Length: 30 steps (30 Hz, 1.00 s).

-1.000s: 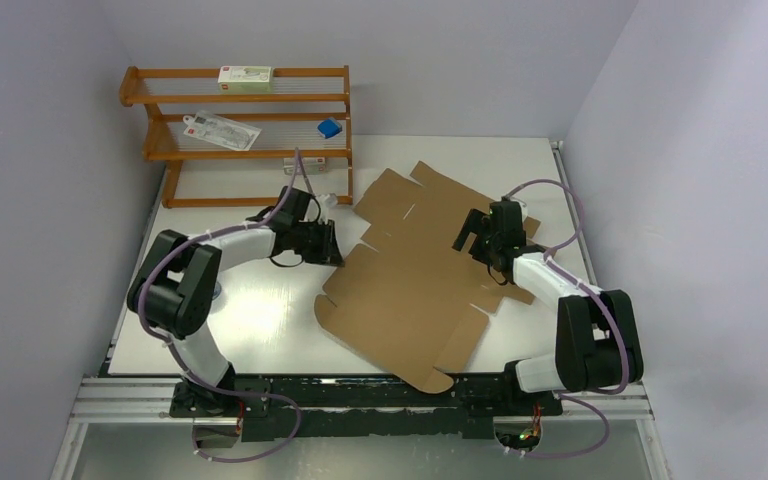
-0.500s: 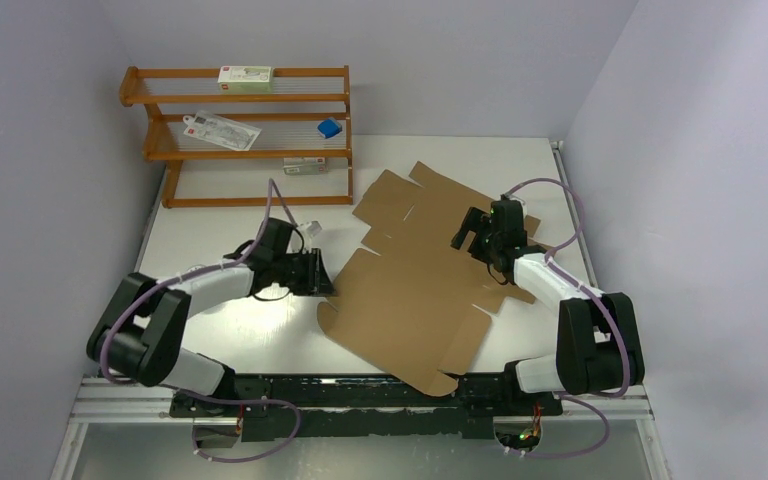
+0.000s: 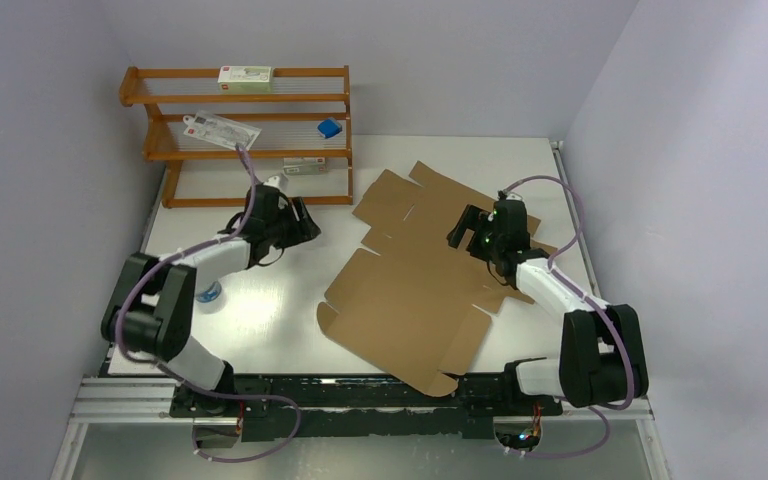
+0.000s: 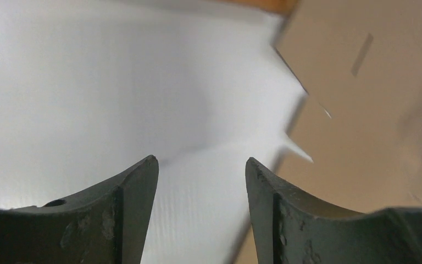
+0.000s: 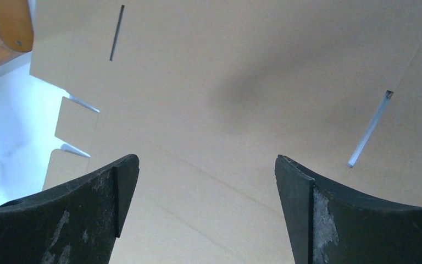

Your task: Fold the paper box

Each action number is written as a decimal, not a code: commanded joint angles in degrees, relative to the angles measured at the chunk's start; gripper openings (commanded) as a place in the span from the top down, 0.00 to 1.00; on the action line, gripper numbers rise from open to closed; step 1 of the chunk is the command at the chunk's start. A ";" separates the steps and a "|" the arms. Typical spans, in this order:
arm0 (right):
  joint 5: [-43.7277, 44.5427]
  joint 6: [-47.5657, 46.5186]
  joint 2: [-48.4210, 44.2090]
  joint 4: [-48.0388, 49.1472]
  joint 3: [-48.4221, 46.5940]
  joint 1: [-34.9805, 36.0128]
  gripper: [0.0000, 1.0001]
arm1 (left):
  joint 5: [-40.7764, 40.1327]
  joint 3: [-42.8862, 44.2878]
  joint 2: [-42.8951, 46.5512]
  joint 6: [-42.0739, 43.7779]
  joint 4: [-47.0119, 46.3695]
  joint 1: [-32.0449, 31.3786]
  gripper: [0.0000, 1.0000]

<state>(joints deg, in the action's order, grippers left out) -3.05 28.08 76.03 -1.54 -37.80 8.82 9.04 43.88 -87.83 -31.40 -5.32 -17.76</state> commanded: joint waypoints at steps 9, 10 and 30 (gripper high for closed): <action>-2.20 -1.62 -2.58 1.20 1.00 0.38 0.00 | -18.04 10.04 -14.77 6.24 -4.75 1.85 0.20; -2.29 -1.62 -2.44 2.31 0.84 0.37 0.00 | -18.18 10.69 -15.61 6.82 -4.55 1.85 0.18; -2.16 -2.33 1.53 5.06 -2.41 0.40 0.00 | -16.77 28.27 -32.20 8.12 -1.72 5.75 0.13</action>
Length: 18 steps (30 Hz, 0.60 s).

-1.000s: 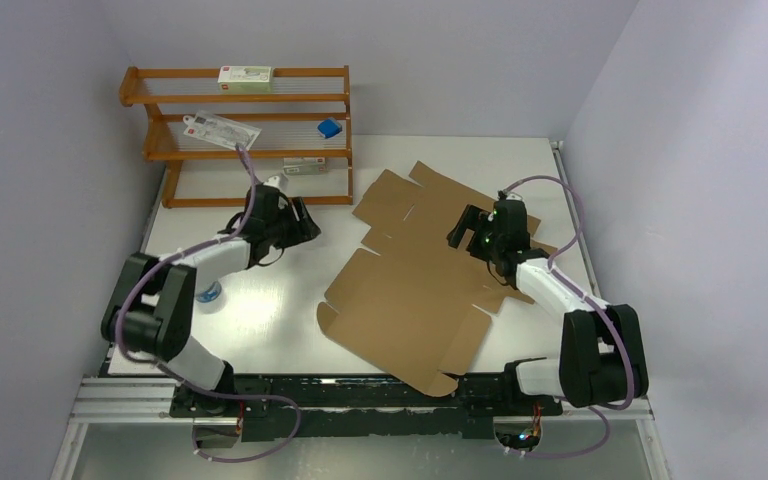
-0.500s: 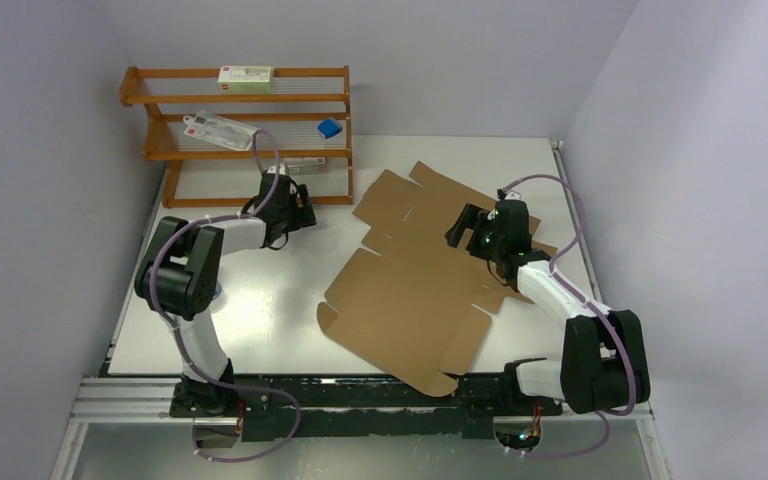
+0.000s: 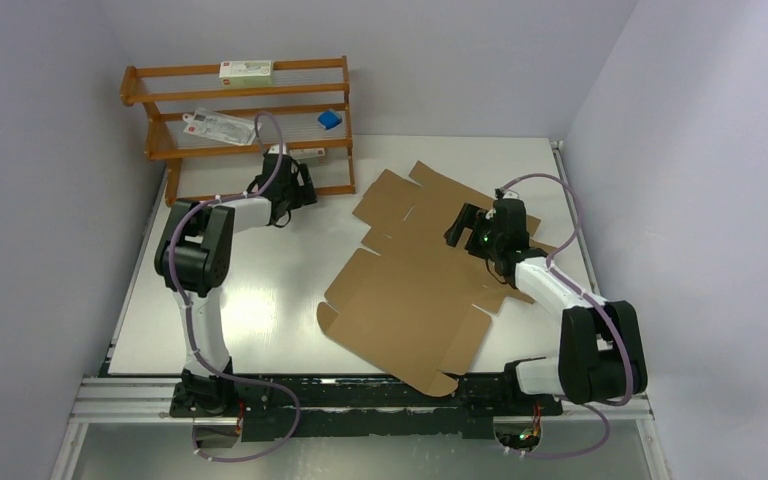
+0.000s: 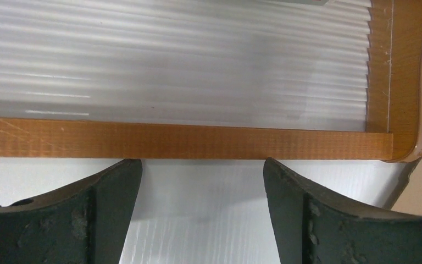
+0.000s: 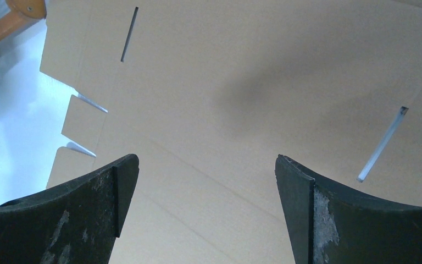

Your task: Fold the paper box

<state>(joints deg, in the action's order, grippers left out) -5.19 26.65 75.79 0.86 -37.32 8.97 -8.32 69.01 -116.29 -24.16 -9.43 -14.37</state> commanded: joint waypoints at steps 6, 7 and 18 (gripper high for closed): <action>3.32 -0.48 5.92 3.11 -7.92 0.09 0.00 | 3.76 9.95 -7.71 2.87 4.75 3.28 0.13; 3.94 -0.32 6.54 3.10 -8.51 0.02 0.00 | 4.54 10.85 -8.13 2.92 5.22 3.34 0.12; 2.53 0.10 11.62 5.29 -10.60 0.06 0.00 | 21.22 -3.70 3.48 -3.82 -4.16 -1.26 0.03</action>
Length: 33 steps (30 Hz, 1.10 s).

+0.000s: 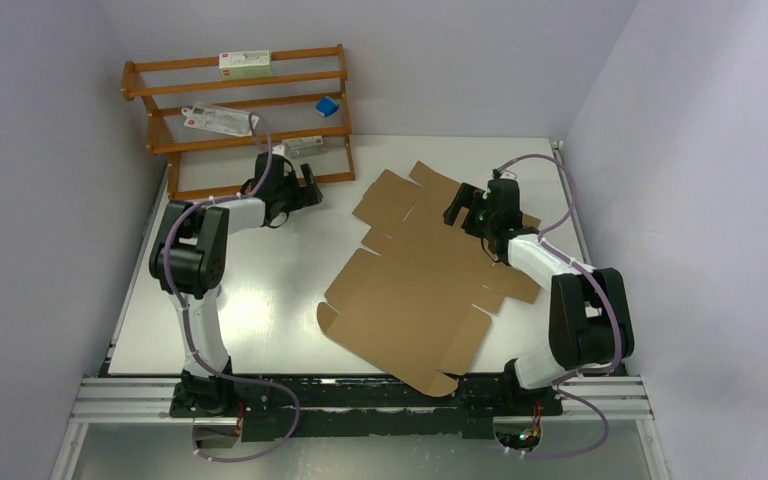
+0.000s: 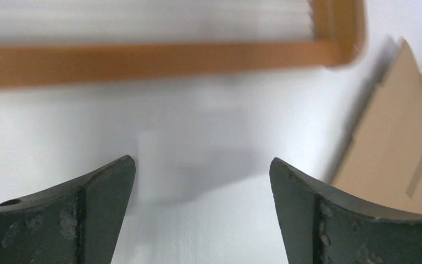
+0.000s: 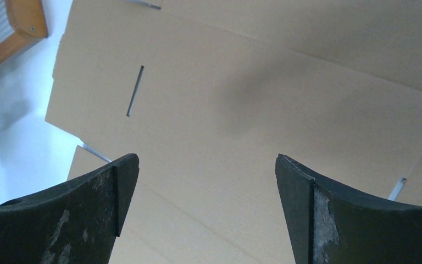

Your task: Fold the paper box

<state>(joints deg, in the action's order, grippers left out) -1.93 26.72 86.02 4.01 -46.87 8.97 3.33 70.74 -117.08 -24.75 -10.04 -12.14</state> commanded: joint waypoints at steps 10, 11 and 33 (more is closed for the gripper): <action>-2.94 0.34 0.38 3.42 1.37 -0.01 0.00 | 18.53 -0.26 -2.08 -1.86 -4.43 -7.98 0.09; -3.05 0.28 0.24 3.43 1.59 0.03 0.00 | 19.20 0.88 -3.31 -1.54 -3.93 -8.05 0.10; -6.57 -1.55 0.02 4.90 2.49 0.08 0.00 | 29.57 3.91 -9.98 -4.93 -9.12 -6.90 0.92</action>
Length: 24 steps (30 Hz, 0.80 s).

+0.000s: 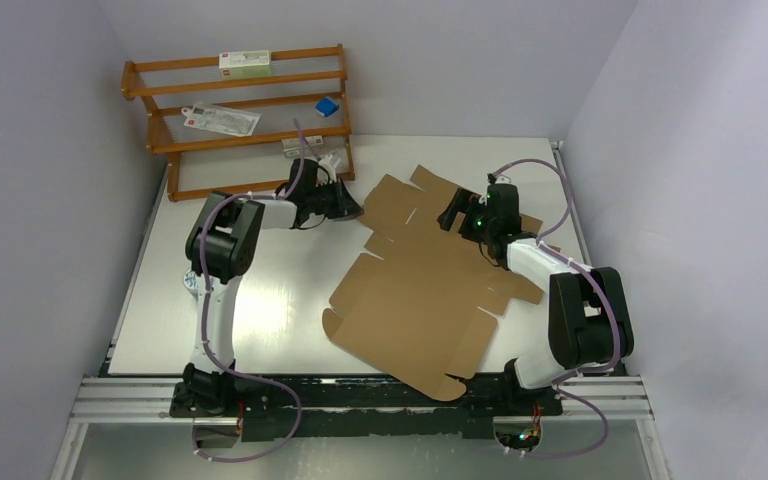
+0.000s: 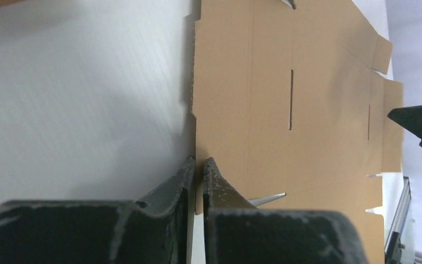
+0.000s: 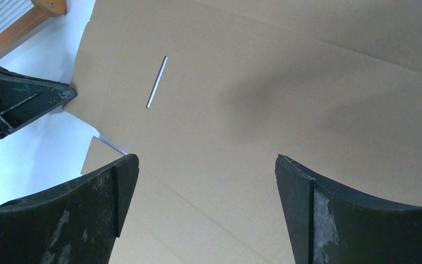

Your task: Fold the paper box

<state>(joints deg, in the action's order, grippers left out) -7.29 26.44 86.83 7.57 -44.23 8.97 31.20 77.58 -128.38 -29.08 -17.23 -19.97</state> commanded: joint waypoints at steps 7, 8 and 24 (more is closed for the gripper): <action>-3.81 -0.94 -0.24 2.25 -1.51 0.46 0.00 | -2.47 -12.34 11.24 -1.03 -3.84 1.80 0.95; -4.51 -0.51 0.06 2.54 -1.97 0.66 0.00 | -3.78 -14.27 12.88 -1.18 -3.90 1.90 0.95; -6.39 -3.64 8.70 0.39 -14.66 11.21 0.00 | -28.30 -43.30 45.81 -4.52 3.98 7.14 0.95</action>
<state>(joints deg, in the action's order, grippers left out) -13.37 24.58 94.13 8.84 -55.99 18.90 11.97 36.42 -88.68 -34.02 -17.26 -14.20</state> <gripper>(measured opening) 0.997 0.054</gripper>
